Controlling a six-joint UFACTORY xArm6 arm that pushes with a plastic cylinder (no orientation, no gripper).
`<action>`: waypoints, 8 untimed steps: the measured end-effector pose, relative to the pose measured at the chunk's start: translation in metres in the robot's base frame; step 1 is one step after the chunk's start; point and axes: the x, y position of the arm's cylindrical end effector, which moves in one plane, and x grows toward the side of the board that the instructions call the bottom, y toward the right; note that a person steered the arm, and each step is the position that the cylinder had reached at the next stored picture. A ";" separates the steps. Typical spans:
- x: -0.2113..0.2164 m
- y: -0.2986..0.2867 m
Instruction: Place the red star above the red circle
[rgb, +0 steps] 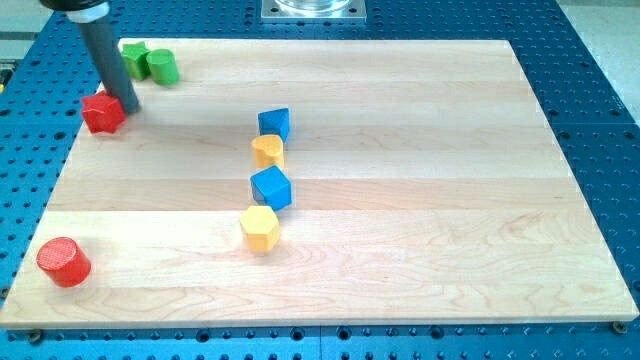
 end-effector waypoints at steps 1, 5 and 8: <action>0.030 -0.007; 0.022 -0.041; 0.135 0.015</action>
